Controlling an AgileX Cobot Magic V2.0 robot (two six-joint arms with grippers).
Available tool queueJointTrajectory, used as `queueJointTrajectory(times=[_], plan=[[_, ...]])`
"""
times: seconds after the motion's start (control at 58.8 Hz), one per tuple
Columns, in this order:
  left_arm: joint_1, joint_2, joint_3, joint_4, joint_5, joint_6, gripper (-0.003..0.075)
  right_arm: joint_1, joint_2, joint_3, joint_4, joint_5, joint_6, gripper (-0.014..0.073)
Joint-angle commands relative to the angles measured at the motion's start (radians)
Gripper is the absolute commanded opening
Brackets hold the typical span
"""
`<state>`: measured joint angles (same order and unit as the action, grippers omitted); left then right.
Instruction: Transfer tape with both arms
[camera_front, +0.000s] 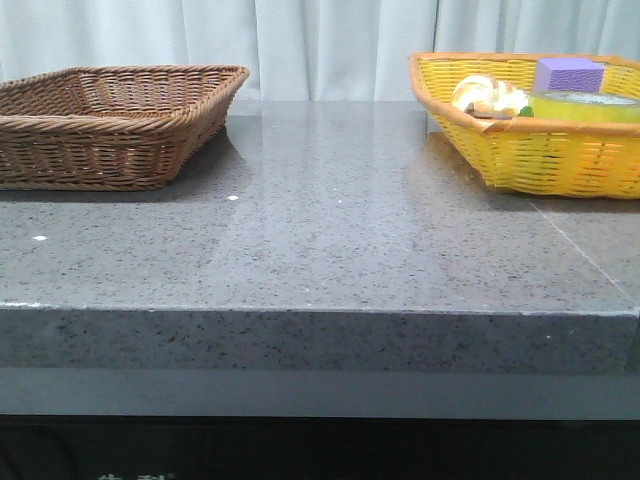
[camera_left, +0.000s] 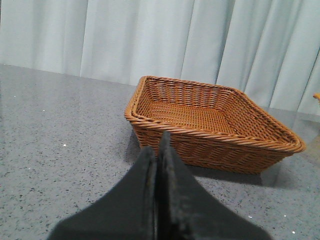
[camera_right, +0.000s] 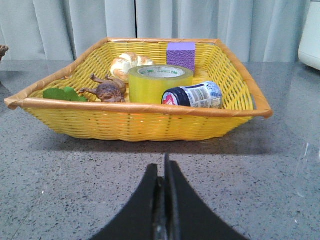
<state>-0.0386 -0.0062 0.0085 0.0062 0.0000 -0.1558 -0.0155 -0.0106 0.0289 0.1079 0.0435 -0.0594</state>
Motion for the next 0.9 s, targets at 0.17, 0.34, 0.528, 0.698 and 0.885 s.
queueJointTrajectory(times=[0.17, 0.34, 0.528, 0.698, 0.885], plan=[[-0.008, -0.017, 0.004, -0.006, -0.106, 0.000, -0.0020, -0.002, -0.027, -0.049, 0.048, -0.066, -0.009, -0.0068], [-0.008, -0.015, -0.123, -0.006, 0.000, 0.000, -0.0020, -0.002, -0.026, -0.148, 0.074, 0.025, -0.009, -0.0068], [-0.008, 0.011, -0.315, 0.029, 0.167, 0.000, -0.0020, -0.002, -0.006, -0.326, 0.074, 0.157, -0.009, -0.0068], [-0.008, 0.114, -0.546, 0.058, 0.321, 0.009, -0.0020, -0.002, 0.094, -0.512, 0.072, 0.268, -0.009, -0.0068], [-0.008, 0.298, -0.778, 0.061, 0.525, 0.026, -0.0020, -0.002, 0.275, -0.723, 0.072, 0.426, -0.009, -0.0068]])
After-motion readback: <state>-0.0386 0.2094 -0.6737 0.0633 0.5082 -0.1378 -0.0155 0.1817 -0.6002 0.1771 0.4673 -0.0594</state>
